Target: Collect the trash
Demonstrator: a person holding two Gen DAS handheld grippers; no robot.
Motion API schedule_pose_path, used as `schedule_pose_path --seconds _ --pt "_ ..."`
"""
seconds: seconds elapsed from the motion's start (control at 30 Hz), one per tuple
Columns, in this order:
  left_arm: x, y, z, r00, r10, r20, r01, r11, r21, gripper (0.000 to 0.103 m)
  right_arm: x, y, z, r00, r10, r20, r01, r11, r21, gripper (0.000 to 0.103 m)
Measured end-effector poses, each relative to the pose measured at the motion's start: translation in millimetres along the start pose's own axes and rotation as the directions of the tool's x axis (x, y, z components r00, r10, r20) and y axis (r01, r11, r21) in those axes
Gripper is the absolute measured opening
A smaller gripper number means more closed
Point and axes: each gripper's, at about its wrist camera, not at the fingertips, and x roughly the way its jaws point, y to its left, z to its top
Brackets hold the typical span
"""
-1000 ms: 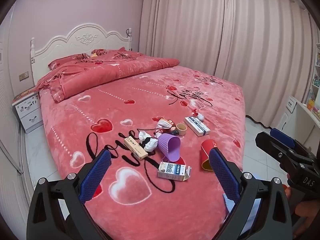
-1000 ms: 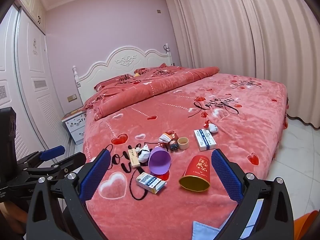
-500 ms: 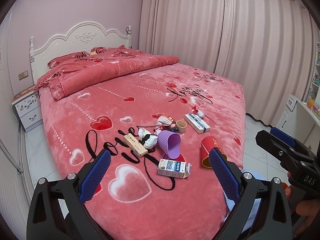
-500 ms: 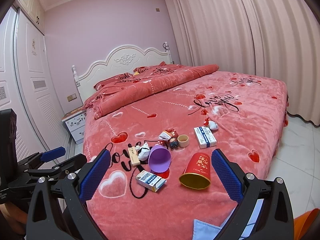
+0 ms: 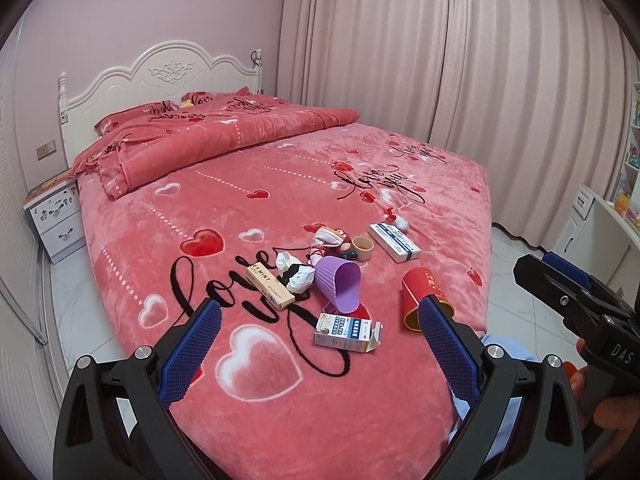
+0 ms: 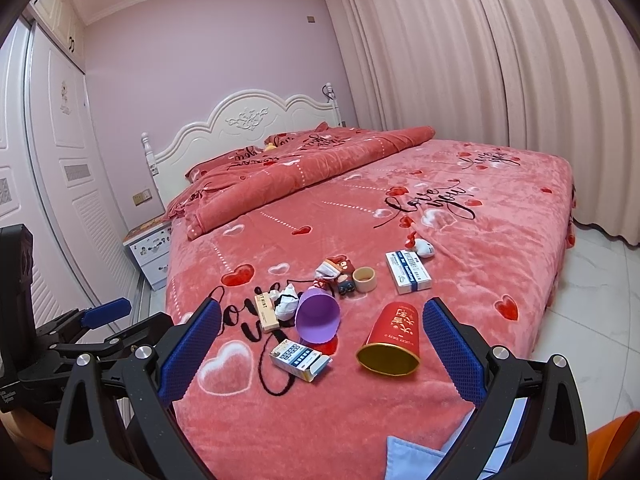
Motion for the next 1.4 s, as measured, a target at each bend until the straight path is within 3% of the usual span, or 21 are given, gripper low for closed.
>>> schedule_pose_path --seconds 0.77,0.9,1.03,1.2,1.27,1.4 --pt "1 -1 -1 1.0 0.001 -0.002 -0.001 1.0 0.013 0.097 -1 -1 2 1.0 0.004 0.002 -0.004 1.0 0.002 0.098" --pt "1 -3 0 1.0 0.01 0.0 -0.01 0.999 0.05 0.097 -2 -3 7 1.0 0.015 0.007 -0.015 1.0 0.002 0.098" --pt "2 -8 7 0.998 0.069 0.001 -0.068 0.981 0.183 0.097 -1 -9 13 0.999 0.044 -0.004 -0.044 0.999 -0.011 0.098" --pt "1 -6 13 0.997 -0.005 0.075 -0.007 0.987 0.158 0.097 7 -18 19 0.995 0.071 -0.067 -0.075 0.995 -0.066 0.098" --pt "4 -7 17 0.998 -0.022 0.06 0.011 0.985 0.17 0.097 10 -23 21 0.992 0.09 -0.083 -0.096 0.993 -0.069 0.098" --pt "22 -7 20 0.997 -0.045 -0.06 0.056 0.977 0.207 0.097 26 -37 26 0.981 0.143 -0.129 -0.147 0.989 -0.021 0.099"
